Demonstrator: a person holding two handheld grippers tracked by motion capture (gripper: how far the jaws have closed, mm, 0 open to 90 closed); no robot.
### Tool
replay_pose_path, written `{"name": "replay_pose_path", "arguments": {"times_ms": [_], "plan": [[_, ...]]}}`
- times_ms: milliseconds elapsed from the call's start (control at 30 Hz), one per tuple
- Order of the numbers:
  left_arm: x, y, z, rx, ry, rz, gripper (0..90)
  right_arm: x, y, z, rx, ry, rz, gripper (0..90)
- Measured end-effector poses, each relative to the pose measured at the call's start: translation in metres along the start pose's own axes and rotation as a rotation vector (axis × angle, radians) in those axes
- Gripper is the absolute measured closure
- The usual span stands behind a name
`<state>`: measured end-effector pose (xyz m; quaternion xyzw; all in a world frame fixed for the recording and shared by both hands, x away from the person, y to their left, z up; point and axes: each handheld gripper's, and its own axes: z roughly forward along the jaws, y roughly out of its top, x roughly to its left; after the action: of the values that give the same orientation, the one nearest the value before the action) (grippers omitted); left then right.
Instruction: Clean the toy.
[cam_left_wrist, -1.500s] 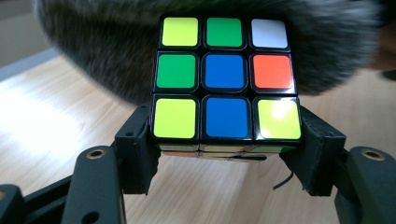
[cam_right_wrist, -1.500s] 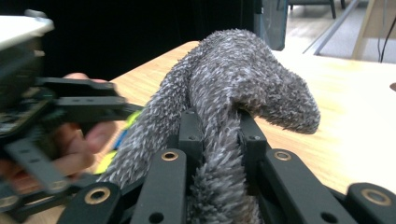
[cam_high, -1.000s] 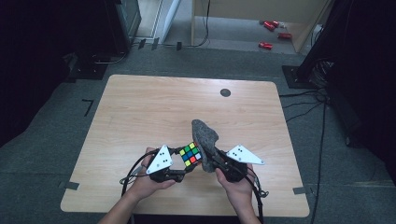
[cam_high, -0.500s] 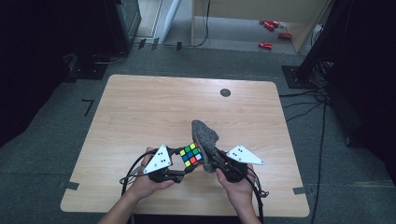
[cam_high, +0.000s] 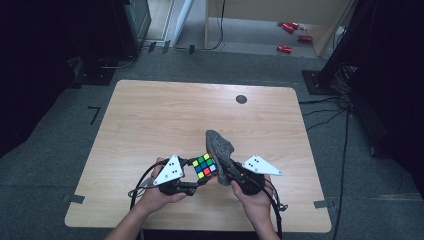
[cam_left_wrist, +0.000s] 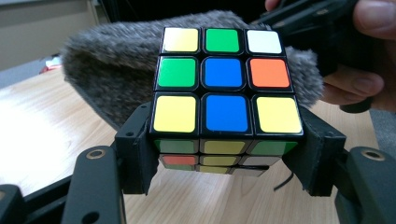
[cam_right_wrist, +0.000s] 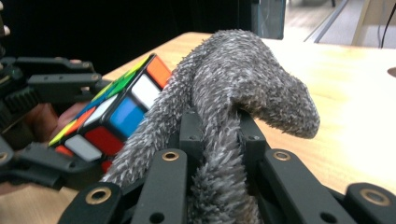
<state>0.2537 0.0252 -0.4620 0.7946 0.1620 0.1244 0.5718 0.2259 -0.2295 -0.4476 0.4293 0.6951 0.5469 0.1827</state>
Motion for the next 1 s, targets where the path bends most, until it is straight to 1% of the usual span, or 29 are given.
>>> {"name": "replay_pose_path", "arguments": {"times_ms": [100, 133, 167, 200, 233, 267, 300, 333, 400, 433, 467, 500, 533, 633, 700, 733, 767, 800, 867, 900, 933, 1000], "plan": [[0.001, -0.001, 0.001, 0.011, 0.006, -0.004, 35.3, 0.001, 0.001, 0.0, 0.006, -0.001, -0.009, 78.2], [0.001, -0.001, 0.002, 0.024, 0.018, 0.0, 35.3, 0.003, 0.002, -0.001, 0.002, -0.004, -0.021, 78.2], [0.001, -0.001, 0.004, 0.041, 0.032, 0.007, 35.3, 0.005, 0.005, -0.003, -0.012, -0.008, -0.035, 78.1], [-0.001, -0.003, 0.007, 0.073, 0.049, 0.023, 35.4, 0.009, 0.009, -0.008, -0.049, -0.02, -0.052, 78.1], [-0.002, -0.003, 0.008, 0.087, 0.056, 0.03, 35.4, 0.012, 0.011, -0.011, -0.067, -0.029, -0.068, 78.1], [-0.003, -0.003, 0.01, 0.106, 0.062, 0.036, 35.4, 0.015, 0.013, -0.013, -0.077, -0.033, -0.085, 78.1], [-0.005, -0.003, 0.013, 0.13, 0.064, 0.038, 35.3, 0.019, 0.015, -0.014, -0.086, -0.036, -0.112, 78.0], [-0.006, -0.002, 0.015, 0.16, 0.064, 0.041, 35.4, 0.024, 0.016, -0.014, -0.084, -0.036, -0.145, 77.9], [-0.011, 0.0, 0.019, 0.198, 0.087, 0.064, 35.4, 0.034, 0.015, -0.01, -0.063, -0.041, -0.214, 77.8], [-0.011, 0.0, 0.019, 0.198, 0.087, 0.064, 35.3, 0.034, 0.015, -0.01, -0.063, -0.041, -0.214, 77.8], [-0.013, 0.003, 0.021, 0.221, 0.099, 0.069, 35.3, 0.039, 0.013, -0.007, -0.045, -0.046, -0.239, 77.8], [-0.015, 0.005, 0.022, 0.241, 0.118, 0.077, 35.3, 0.048, 0.007, -0.001, -0.012, -0.06, -0.296, 77.7], [-0.015, 0.006, 0.022, 0.252, 0.125, 0.079, 35.4, 0.051, 0.006, 0.001, -0.006, -0.058, -0.308, 77.7], [-0.014, 0.008, 0.021, 0.257, 0.131, 0.072, 35.4, 0.058, 0.003, 0.004, 0.005, -0.044, -0.354, 77.7], [-0.014, 0.007, 0.021, 0.264, 0.129, 0.077, 35.4, 0.059, 0.002, 0.007, 0.01, -0.052, -0.399, 77.7], [-0.014, 0.007, 0.021, 0.264, 0.125, 0.073, 35.4, 0.058, 0.002, 0.007, 0.015, -0.055, -0.401, 77.6], [-0.013, 0.006, 0.021, 0.266, 0.121, 0.07, 35.5, 0.055, 0.002, 0.008, 0.014, -0.062, -0.411, 77.6], [-0.013, 0.006, 0.022, 0.269, 0.12, 0.07, 35.4, 0.051, 0.001, 0.008, 0.01, -0.075, -0.41, 77.6], [-0.012, 0.005, 0.022, 0.273, 0.119, 0.065, 35.4, 0.043, 0.001, 0.008, 0.011, -0.101, -0.36, 77.7], [-0.012, 0.005, 0.022, 0.273, 0.119, 0.065, 35.4, 0.043, 0.001, 0.008, 0.011, -0.101, -0.36, 77.7], [-0.012, 0.005, 0.022, 0.272, 0.121, 0.063, 35.4, 0.04, 0.0, 0.006, 0.015, -0.111, -0.329, 77.7], [-0.012, 0.006, 0.022, 0.269, 0.123, 0.059, 35.4, 0.043, 0.0, 0.006, 0.014, -0.108, -0.344, 77.7]]}}
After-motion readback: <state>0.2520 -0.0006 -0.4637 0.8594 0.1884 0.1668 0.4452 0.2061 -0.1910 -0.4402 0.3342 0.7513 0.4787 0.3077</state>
